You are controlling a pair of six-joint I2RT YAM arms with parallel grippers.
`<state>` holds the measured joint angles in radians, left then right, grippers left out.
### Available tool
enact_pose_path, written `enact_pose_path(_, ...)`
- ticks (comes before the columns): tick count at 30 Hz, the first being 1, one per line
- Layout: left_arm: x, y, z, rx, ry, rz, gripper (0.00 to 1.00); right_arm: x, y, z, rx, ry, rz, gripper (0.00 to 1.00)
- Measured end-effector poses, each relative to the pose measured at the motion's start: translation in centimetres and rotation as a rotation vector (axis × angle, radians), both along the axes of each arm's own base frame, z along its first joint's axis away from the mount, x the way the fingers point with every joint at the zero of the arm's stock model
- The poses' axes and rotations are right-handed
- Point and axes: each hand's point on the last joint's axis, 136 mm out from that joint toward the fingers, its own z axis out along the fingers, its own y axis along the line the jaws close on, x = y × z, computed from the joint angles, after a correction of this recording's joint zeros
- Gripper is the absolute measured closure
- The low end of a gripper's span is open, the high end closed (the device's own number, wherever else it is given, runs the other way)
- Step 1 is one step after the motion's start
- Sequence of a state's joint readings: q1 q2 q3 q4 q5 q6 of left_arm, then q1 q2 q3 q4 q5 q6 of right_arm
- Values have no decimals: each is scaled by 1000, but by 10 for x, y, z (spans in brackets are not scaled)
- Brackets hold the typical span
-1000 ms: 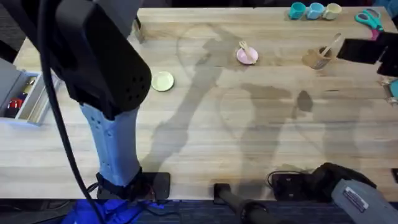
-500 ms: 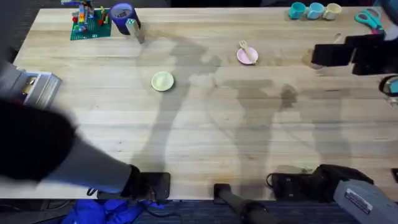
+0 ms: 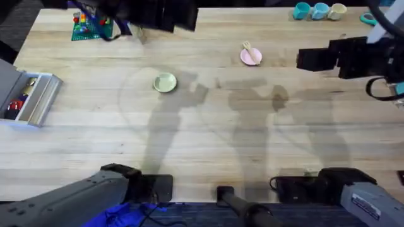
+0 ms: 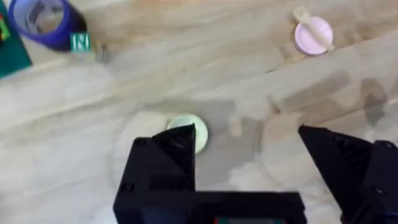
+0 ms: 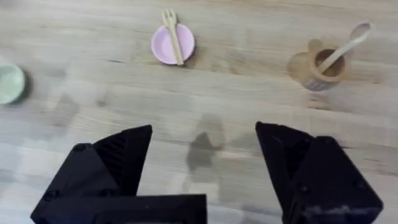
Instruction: Pick up a utensil and set it on the pink plate, then put the other utensil in the container.
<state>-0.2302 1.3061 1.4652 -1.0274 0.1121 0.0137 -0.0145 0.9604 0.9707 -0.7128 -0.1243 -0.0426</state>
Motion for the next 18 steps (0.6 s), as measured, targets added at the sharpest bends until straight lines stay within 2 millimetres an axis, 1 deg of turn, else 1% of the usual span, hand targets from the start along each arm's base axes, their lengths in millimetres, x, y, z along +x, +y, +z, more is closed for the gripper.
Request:
enact_pose_path(3, -8, 4, -7, -5, 30, 33, 5, 0, 7, 1, 28, -2, 9, 3)
enact_pose_path(6, -10, 6, -16, -18, 50, 68, 6, 3, 12, 5, 51, -17, 19, 3)
enact_pose_path(14, -13, 8, -39, -50, 110, 140, 5, 3, 15, 6, 65, -19, 24, 3)
enact_pose_path(18, -12, 8, -41, -62, 116, 156, 6, 3, 15, 6, 68, -19, 27, 3)
